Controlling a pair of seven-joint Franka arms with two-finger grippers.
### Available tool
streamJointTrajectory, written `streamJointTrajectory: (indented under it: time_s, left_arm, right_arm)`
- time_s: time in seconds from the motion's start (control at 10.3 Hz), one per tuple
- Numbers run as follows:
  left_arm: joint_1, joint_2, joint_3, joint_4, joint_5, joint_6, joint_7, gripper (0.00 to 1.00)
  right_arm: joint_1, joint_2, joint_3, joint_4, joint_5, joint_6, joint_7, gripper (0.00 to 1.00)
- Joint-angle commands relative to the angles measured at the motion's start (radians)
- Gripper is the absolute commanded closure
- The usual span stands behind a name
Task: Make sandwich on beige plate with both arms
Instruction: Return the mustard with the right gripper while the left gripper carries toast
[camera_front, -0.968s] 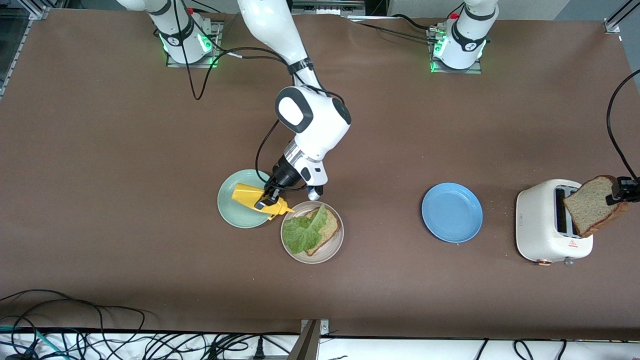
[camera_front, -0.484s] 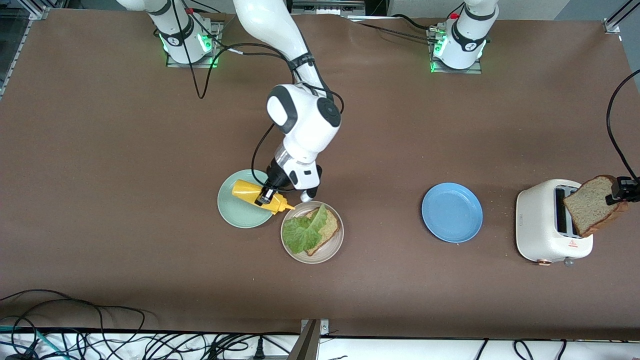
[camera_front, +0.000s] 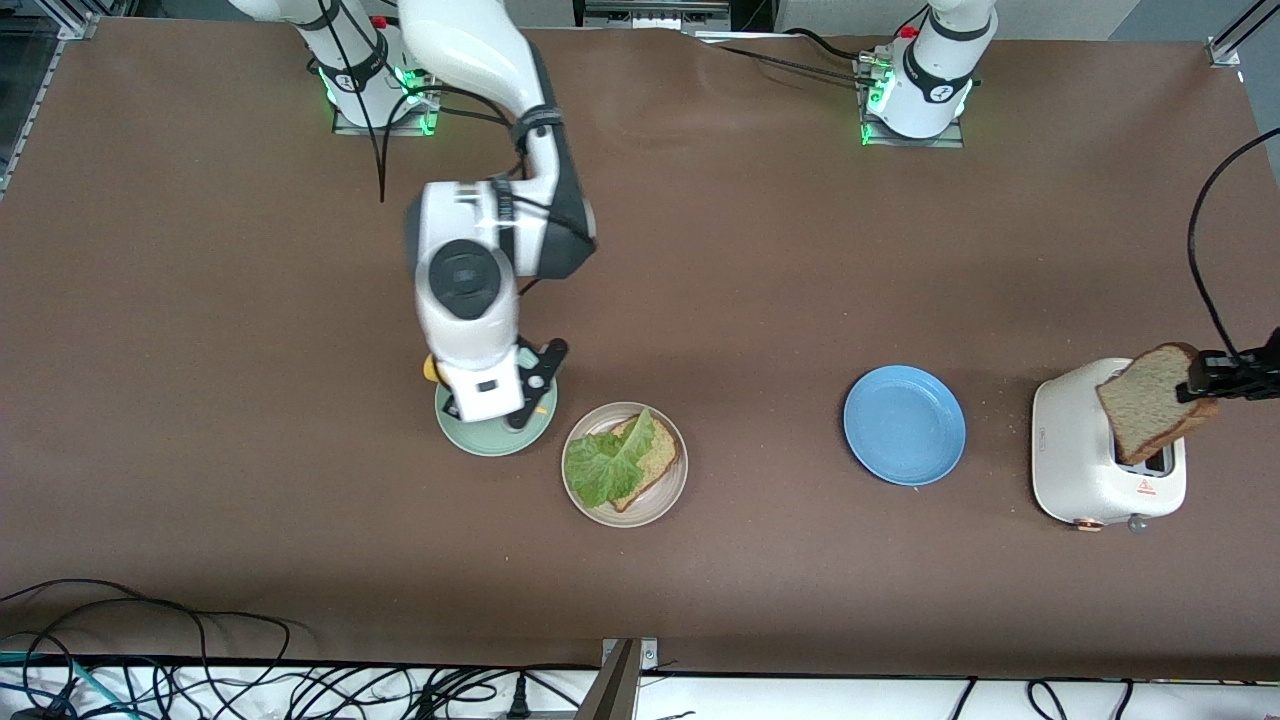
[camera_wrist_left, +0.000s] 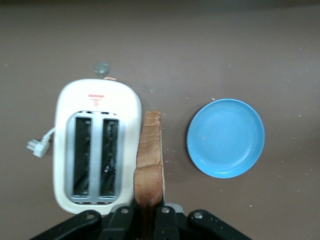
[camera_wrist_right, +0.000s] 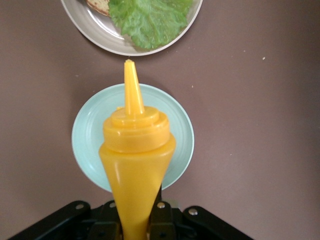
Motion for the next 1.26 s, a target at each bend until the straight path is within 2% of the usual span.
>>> streamJointTrajectory:
  time_s: [0.0,0.19,0.39,0.48,0.68,0.87,1.06,1.16]
  left_arm:
    - [-0.058,-0.011,-0.039,-0.007,-0.029,-0.026,-0.185,1.00]
    - [-0.142,0.001,-0.082,-0.007,-0.029,-0.031,-0.407,1.00]
    - [-0.254,0.033,-0.080,-0.002,-0.101,-0.025,-0.609,1.00]
    - [-0.302,0.059,-0.080,0.001,-0.142,-0.020,-0.686,1.00]
    - [-0.382,0.096,-0.080,0.002,-0.207,0.060,-0.805,1.00]
    - [-0.463,0.136,-0.080,-0.001,-0.265,0.182,-0.907,1.00]
    - [-0.520,0.181,-0.080,-0.008,-0.326,0.347,-0.958,1.00]
    - [-0.543,0.205,-0.080,-0.013,-0.343,0.444,-0.985,1.00]
  right_arm:
    - [-0.031,-0.012,-0.108,-0.011,0.152,-0.216,-0.172,1.00]
    - [-0.085,-0.012,-0.179,-0.063,0.284,-0.362,-0.325,1.00]
    - [-0.233,-0.006,-0.164,-0.072,0.370,-0.538,-0.569,1.00]
    - [-0.313,-0.006,-0.123,-0.075,0.410,-0.574,-0.660,1.00]
    - [-0.465,-0.005,-0.015,-0.076,0.470,-0.683,-0.836,1.00]
    - [-0.600,-0.003,0.116,-0.074,0.475,-0.758,-0.939,1.00]
    - [-0.727,-0.002,0.314,-0.074,0.482,-0.764,-1.123,1.00]
    - [-0.779,0.003,0.386,-0.074,0.479,-0.763,-1.192,1.00]
